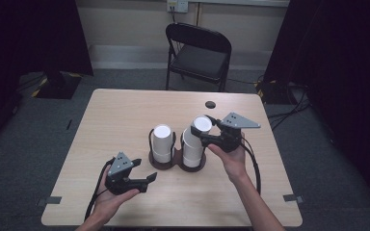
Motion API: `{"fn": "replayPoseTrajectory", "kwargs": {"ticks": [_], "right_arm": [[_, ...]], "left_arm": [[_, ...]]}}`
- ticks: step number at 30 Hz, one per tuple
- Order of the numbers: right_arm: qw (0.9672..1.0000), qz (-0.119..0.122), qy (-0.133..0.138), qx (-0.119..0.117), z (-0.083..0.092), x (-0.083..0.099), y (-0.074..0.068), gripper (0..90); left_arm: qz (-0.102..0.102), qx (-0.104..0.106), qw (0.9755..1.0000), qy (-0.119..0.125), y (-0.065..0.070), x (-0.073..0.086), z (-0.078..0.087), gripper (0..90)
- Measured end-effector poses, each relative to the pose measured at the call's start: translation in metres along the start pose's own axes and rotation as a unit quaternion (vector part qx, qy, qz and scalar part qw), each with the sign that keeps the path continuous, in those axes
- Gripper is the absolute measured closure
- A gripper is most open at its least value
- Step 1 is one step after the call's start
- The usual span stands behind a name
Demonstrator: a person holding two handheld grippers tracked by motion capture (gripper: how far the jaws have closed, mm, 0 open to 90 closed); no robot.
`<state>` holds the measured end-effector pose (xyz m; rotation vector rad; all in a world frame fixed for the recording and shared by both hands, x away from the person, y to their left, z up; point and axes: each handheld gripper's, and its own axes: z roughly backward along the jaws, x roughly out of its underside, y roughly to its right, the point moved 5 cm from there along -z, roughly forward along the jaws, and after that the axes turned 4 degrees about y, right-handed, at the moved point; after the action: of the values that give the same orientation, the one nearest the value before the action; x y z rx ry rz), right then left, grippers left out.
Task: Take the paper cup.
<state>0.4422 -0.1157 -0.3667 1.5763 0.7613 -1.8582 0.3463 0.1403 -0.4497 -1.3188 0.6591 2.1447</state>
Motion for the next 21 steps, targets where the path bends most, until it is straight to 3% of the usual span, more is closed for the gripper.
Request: {"fn": "replayPoseTrajectory", "kwargs": {"ticks": [11, 14, 18, 21], "right_arm": [[0.9999, -0.005, 0.012, -0.002, 0.006, -0.007, -0.001, 34.2], [0.9998, -0.009, 0.019, -0.003, 0.008, -0.01, -0.001, 34.2], [0.9996, -0.012, 0.026, -0.002, 0.012, -0.013, -0.002, 34.2], [0.999, -0.032, 0.031, -0.006, 0.016, -0.015, -0.001, 34.2]], "left_arm": [[0.001, 0.0, 1.0, 0.008, 0.0, -0.002, 0.002, 27.7], [-0.002, -0.015, 0.9999, 0.007, -0.001, -0.002, 0.002, 27.9], [0.004, -0.016, 0.9999, 0.003, -0.002, -0.002, 0.001, 30.9], [0.0, -0.016, 0.9999, 0.005, -0.002, -0.003, 0.002, 31.0]]}}
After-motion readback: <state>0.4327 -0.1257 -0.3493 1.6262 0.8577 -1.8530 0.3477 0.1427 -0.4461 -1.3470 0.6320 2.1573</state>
